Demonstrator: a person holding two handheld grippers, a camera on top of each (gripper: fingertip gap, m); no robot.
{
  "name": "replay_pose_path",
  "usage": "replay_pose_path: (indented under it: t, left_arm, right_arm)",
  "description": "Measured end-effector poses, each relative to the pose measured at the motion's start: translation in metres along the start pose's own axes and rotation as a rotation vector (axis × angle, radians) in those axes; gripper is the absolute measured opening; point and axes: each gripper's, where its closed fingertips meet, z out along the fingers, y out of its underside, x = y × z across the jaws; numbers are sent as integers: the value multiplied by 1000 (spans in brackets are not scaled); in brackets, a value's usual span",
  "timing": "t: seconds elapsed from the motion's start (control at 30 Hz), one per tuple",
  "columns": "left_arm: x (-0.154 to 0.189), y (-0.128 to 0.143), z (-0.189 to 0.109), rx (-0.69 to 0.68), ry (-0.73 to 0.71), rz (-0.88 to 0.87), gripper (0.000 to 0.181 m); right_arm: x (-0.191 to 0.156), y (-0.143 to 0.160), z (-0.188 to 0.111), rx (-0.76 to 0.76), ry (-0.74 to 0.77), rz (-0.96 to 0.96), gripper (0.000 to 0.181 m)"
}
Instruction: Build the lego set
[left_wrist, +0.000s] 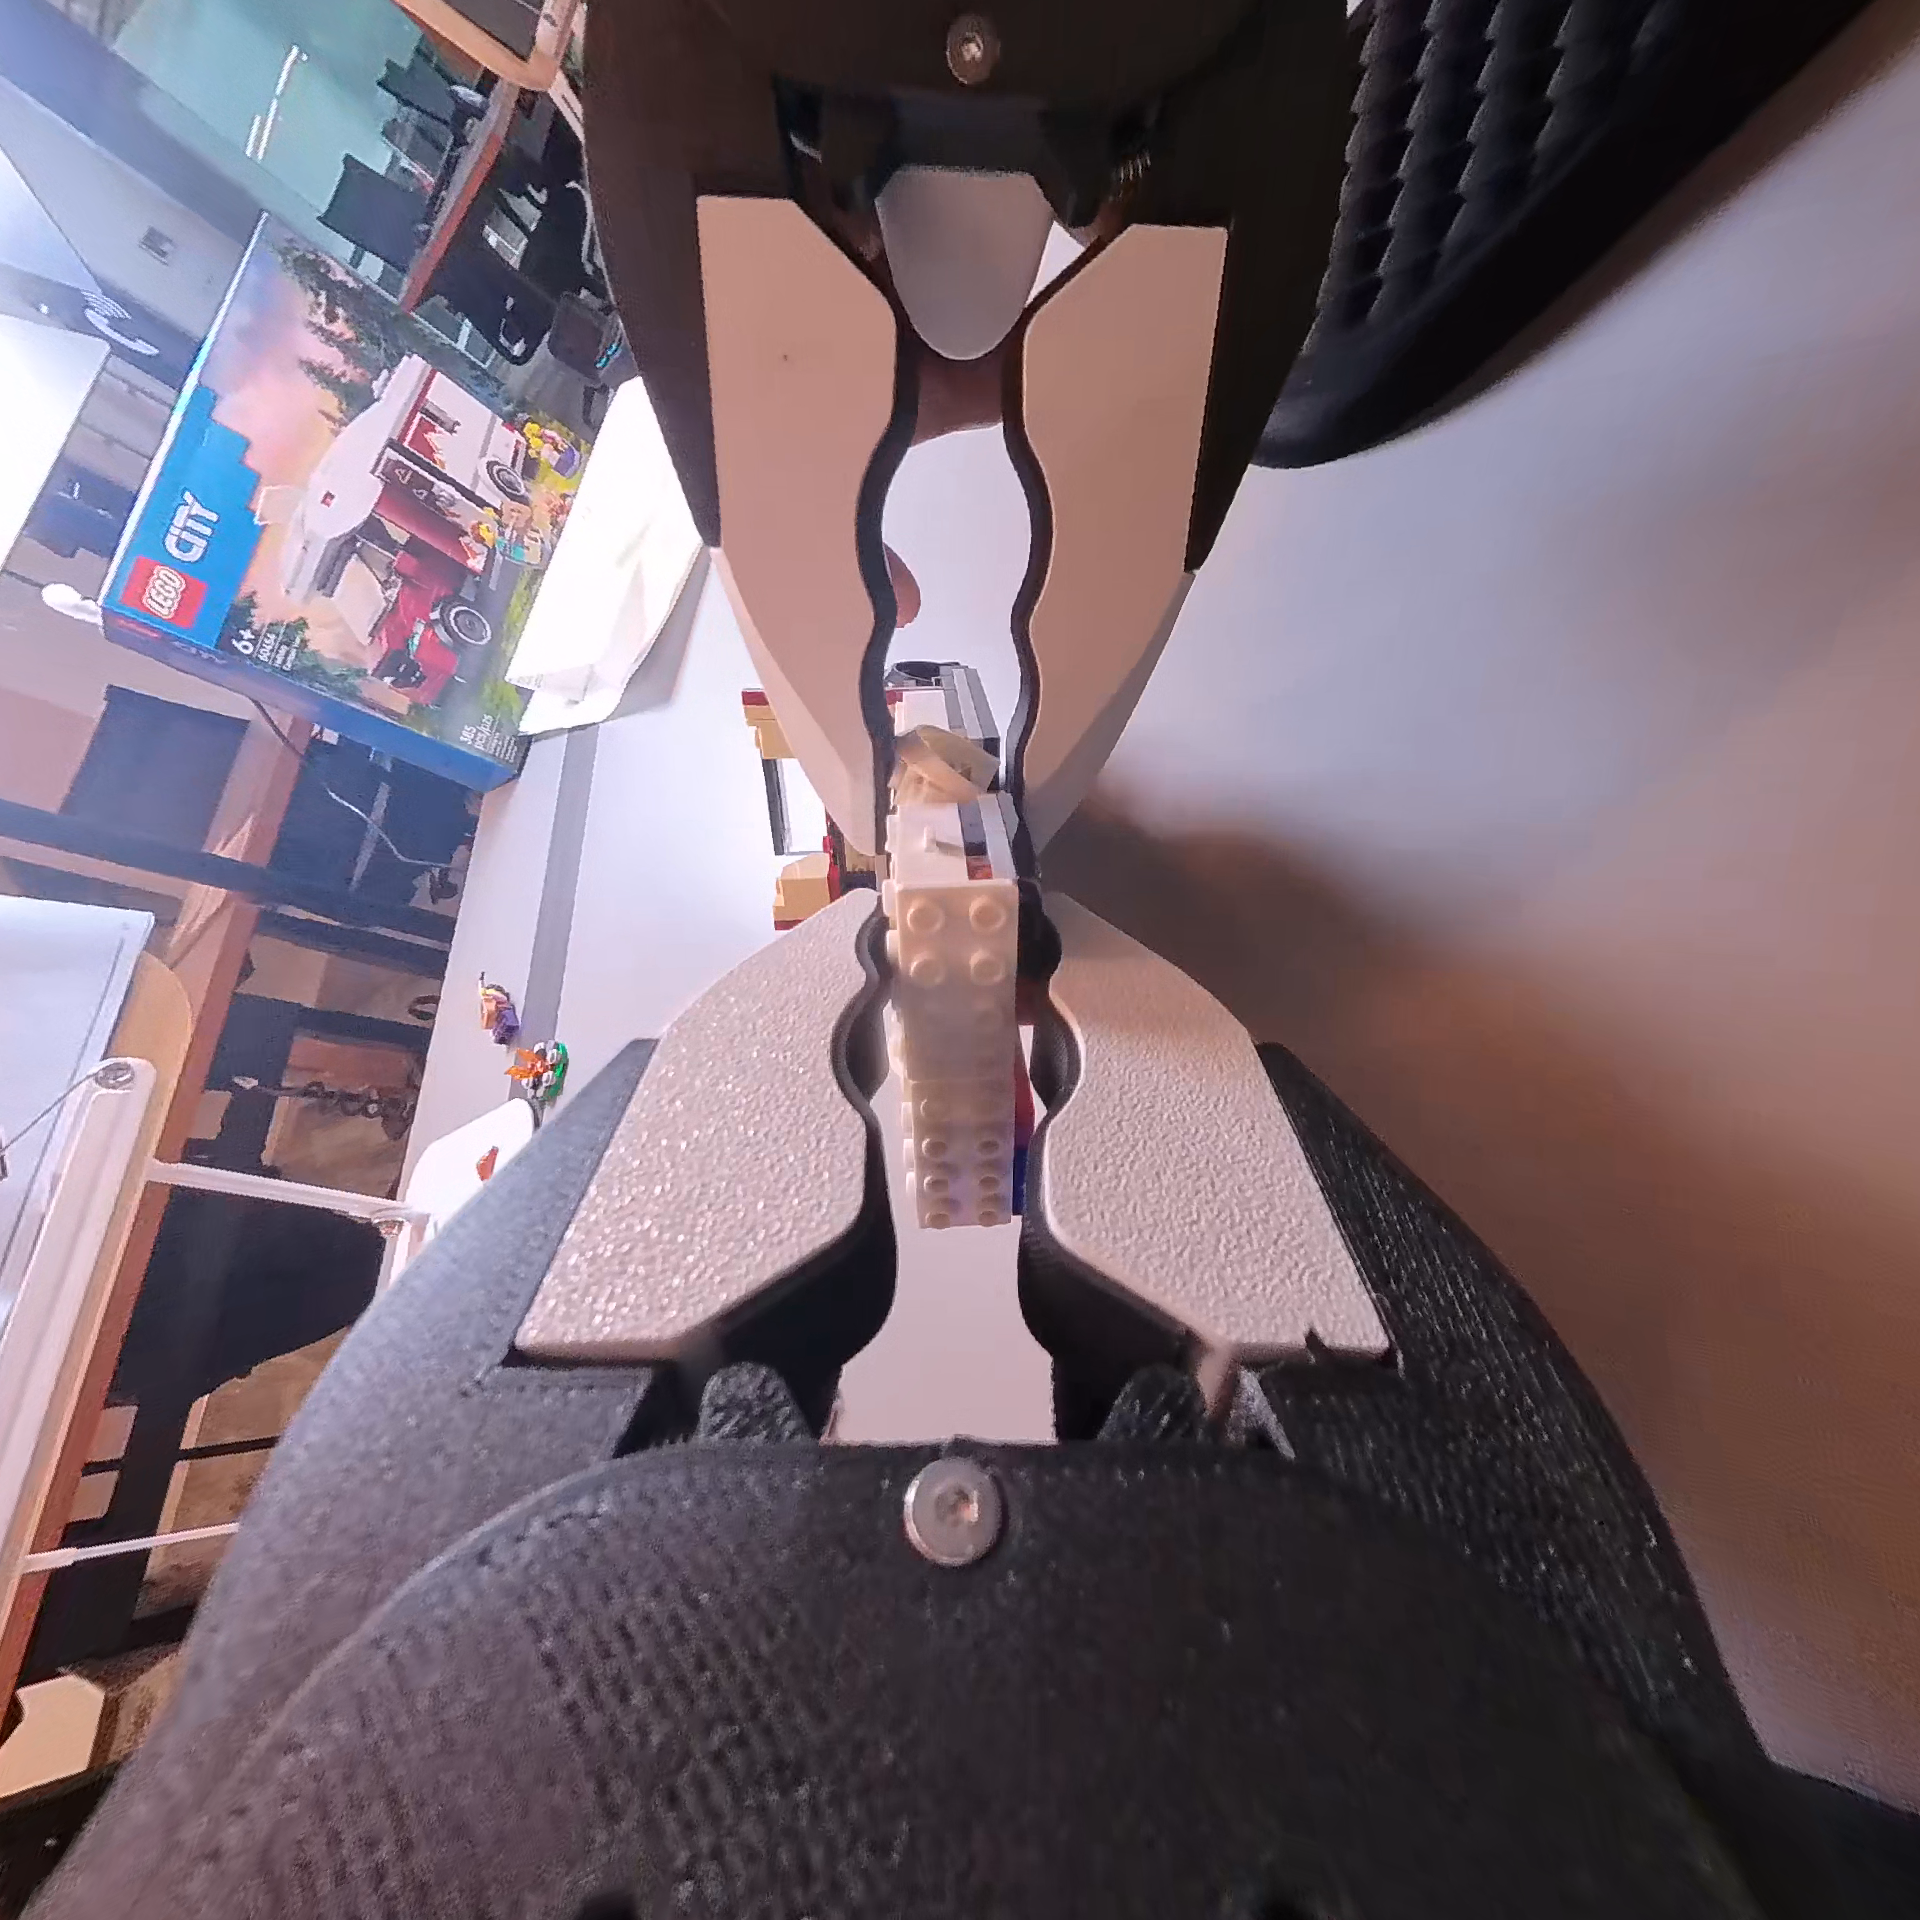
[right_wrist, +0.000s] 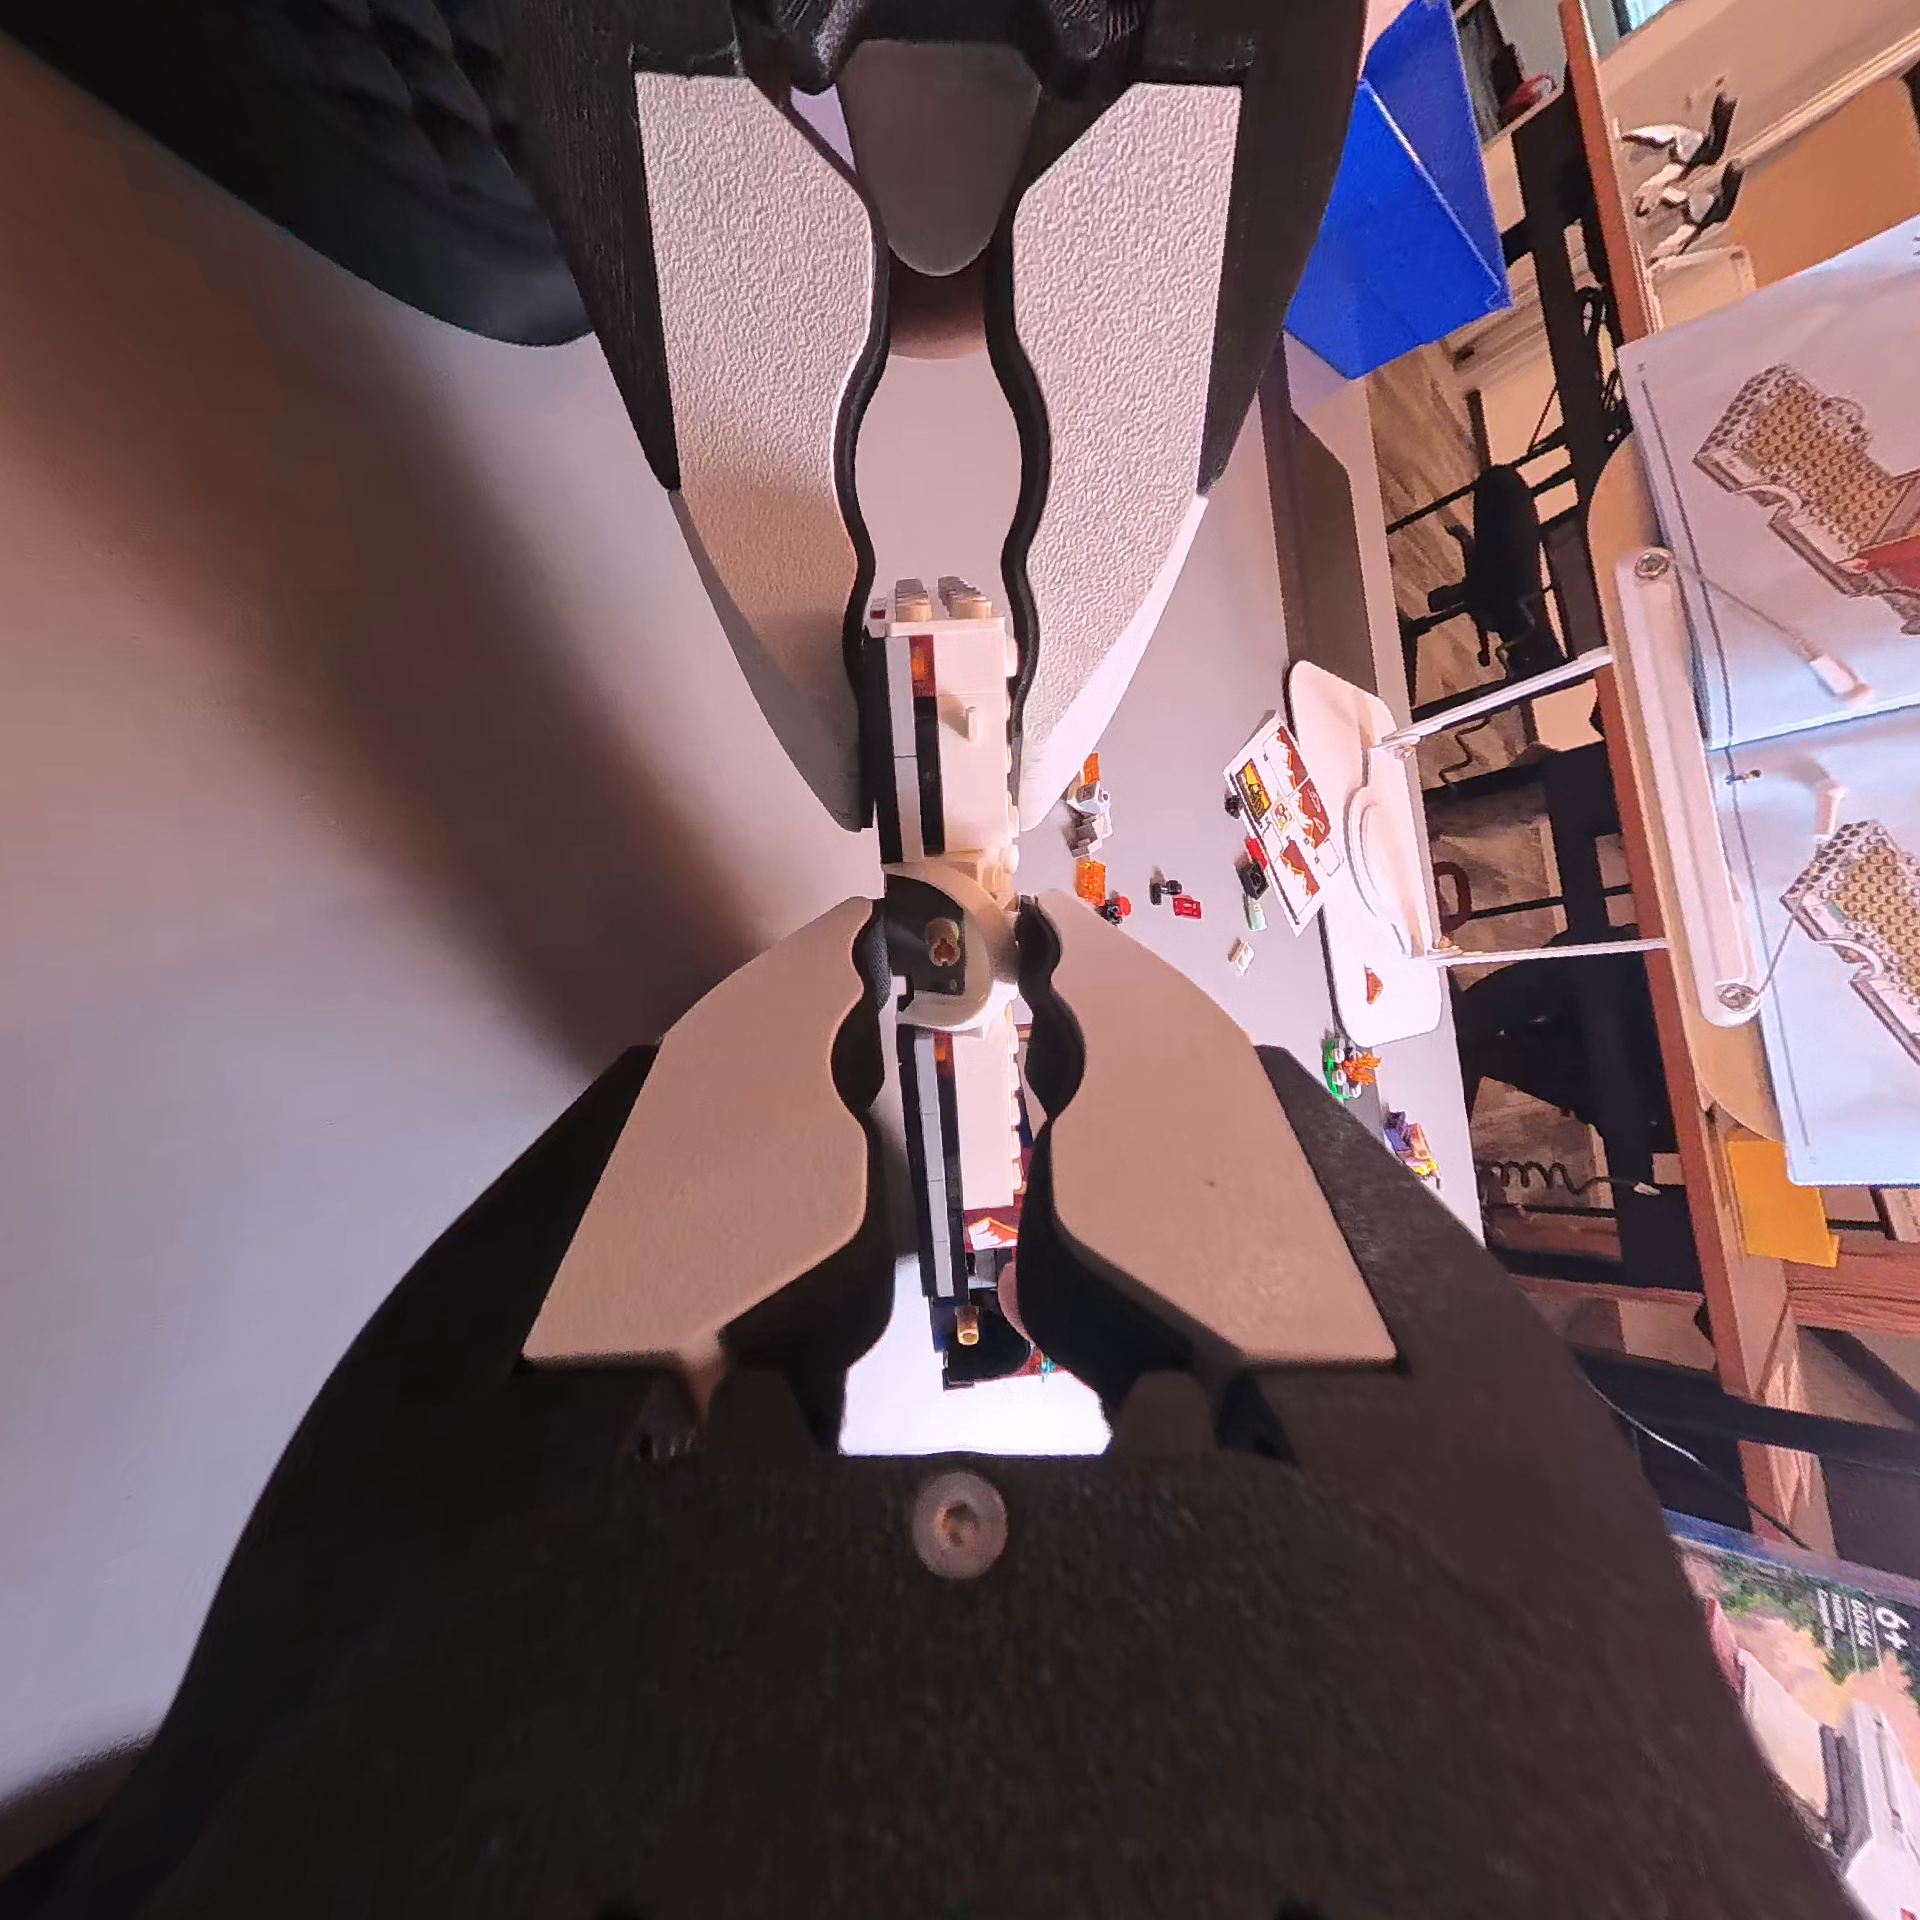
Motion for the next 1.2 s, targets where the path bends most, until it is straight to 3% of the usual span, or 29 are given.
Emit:
replay_pose_path:
  t: [0.53, 0.67, 0.83, 1.2]
  left_arm:
    - [4, 0, 1, -7, -2, 76, 24]
    - [3, 1, 0, 0, -3, 65, 24]
    - [5, 6, -1, -2, -16, 76, 24]
    - [19, 17, 14, -56, -109, 394, 25]
  right_arm:
    - [-8, -1, 3, 29, -153, 5, 24]
    - [-4, 1, 2, 25, -128, 16, 37]
    - [-3, -2, -12, 64, -101, 1, 21]
    - [-24, 12, -2, -65, -285, -27, 11]
